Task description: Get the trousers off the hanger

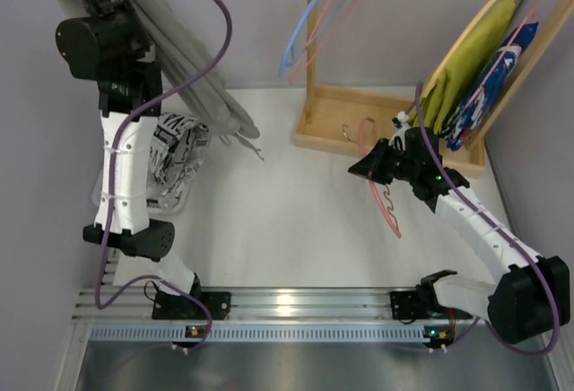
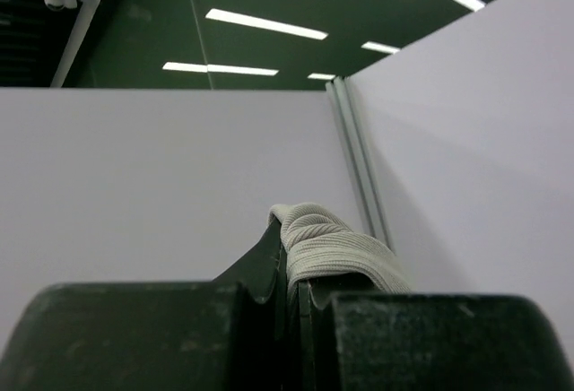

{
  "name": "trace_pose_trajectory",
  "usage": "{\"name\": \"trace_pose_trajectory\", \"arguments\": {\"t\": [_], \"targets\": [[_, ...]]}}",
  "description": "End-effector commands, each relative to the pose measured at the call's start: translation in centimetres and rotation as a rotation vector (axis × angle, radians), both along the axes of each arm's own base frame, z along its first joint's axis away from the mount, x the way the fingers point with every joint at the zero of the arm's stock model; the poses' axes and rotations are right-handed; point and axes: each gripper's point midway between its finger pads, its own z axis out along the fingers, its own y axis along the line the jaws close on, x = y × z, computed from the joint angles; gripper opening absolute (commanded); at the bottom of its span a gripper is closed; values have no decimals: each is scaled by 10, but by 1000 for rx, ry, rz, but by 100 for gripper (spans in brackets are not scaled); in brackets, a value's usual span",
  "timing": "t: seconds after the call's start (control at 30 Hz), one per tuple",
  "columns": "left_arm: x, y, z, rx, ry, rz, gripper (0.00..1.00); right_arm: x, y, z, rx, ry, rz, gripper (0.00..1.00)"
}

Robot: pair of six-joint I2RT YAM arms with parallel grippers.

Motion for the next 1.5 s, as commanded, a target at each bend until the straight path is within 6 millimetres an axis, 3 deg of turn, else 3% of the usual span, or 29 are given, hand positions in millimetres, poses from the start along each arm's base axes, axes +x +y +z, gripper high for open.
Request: {"name": "trace_pose_trajectory", "arguments": {"t": [0.0,0.23,0.53,0.63,0.7,0.73,0.8,0.83,0.9,0.97,1.3,1.47], "targets": [[-36,43,26,-51,-146,10,0,13,7,40,33,-136,16,0],[-62,68,41,2,-229,105,0,15,8,39,40,-132,17,0],[-87,125,39,1,-252,270,0,16,11,42,47,-134,26,0],[-71,139,18,11,-182,305,0,18,10,46,49,-141,25,0],[-80,135,17,37,-196,312,0,18,11,46,48,-142,27,0],[-69,137,8,43,-163,319,0,18,11,46,49,-145,25,0],[-69,137,5,41,-150,311,0,19,11,46,50,-144,25,0],[-53,139,-8,40,-108,297,0,18,11,45,54,-140,24,0],[-49,133,-16,71,-74,271,0,18,12,44,60,-137,22,0],[-31,136,-34,68,-28,252,0,17,11,42,59,-134,22,0],[3,139,-56,48,5,187,0,17,9,42,46,-142,21,0],[18,144,-86,22,76,175,0,18,9,43,45,-148,19,0]]}}
